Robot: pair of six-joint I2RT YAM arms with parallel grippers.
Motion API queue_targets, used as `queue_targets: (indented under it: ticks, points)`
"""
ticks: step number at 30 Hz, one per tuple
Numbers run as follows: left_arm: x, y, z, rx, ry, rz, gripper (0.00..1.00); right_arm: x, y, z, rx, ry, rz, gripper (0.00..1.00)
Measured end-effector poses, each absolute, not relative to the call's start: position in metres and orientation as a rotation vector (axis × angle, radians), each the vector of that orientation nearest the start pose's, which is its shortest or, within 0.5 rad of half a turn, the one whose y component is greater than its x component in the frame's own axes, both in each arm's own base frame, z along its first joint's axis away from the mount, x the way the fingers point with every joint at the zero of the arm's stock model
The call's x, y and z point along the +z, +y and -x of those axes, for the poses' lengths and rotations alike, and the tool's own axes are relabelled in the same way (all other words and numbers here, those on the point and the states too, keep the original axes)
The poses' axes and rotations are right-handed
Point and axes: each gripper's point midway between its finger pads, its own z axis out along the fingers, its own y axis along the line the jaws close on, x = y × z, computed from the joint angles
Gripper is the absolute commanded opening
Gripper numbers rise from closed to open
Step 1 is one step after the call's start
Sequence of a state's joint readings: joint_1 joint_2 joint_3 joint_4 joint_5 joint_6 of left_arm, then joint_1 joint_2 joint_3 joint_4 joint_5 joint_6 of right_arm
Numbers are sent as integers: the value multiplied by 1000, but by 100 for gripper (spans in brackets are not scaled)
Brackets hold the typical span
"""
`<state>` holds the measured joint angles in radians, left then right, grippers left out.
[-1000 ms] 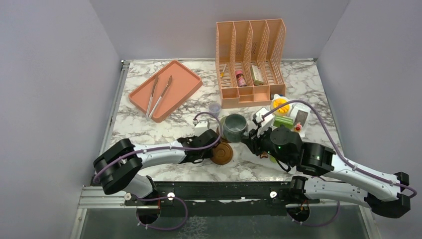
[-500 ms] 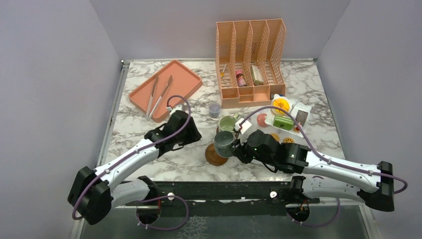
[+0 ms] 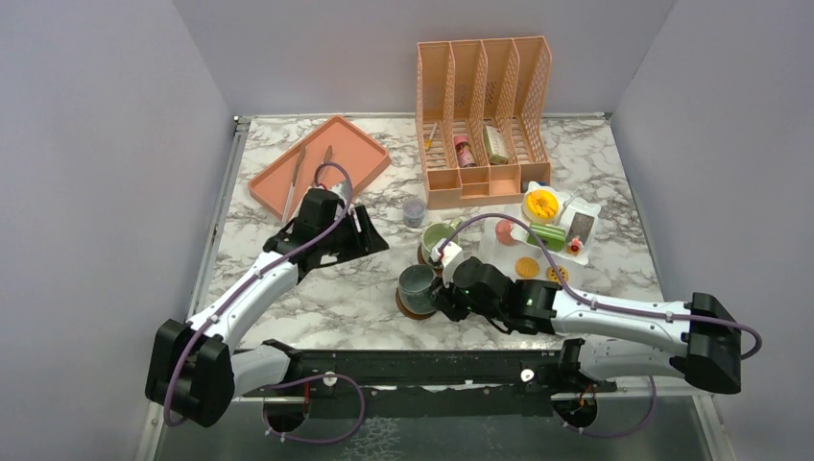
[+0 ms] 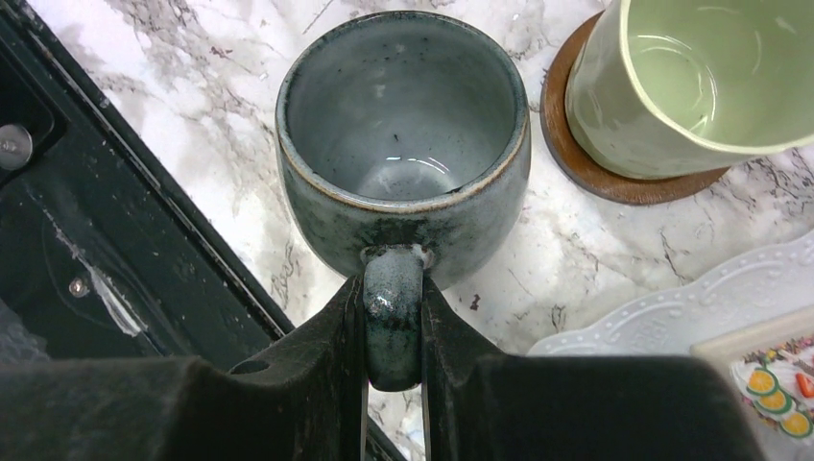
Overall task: Serve the afternoon tea
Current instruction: Place the cup on the coaster.
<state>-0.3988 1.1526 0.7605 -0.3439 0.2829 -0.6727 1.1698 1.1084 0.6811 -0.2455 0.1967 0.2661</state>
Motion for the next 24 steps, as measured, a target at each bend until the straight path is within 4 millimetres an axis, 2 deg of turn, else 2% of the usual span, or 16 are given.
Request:
queue_targets:
  ticks: [3,8,11,15,17,21,24]
  points:
    - [130,-197,-254,-908,2436,132,62,113,290,-149,562,2094,894,4]
    - [110,-204,-238,-987,2483,82,62,103,295,-152,568,2080,892,5]
    - [102,-206,-230,-1019,2509,66,62,95,295,-153,564,2070,895,12]
    - [98,-208,-228,-1039,2514,43,61,92,296,-156,567,2037,885,30]
    - [95,-208,-227,-1036,2518,36,61,91,297,-157,571,2023,881,36]
    - [86,-208,-226,-1030,2548,31,60,91,296,-159,575,2004,862,40]
    - [78,-207,-225,-1023,2566,28,54,94,295,-159,575,1997,852,41]
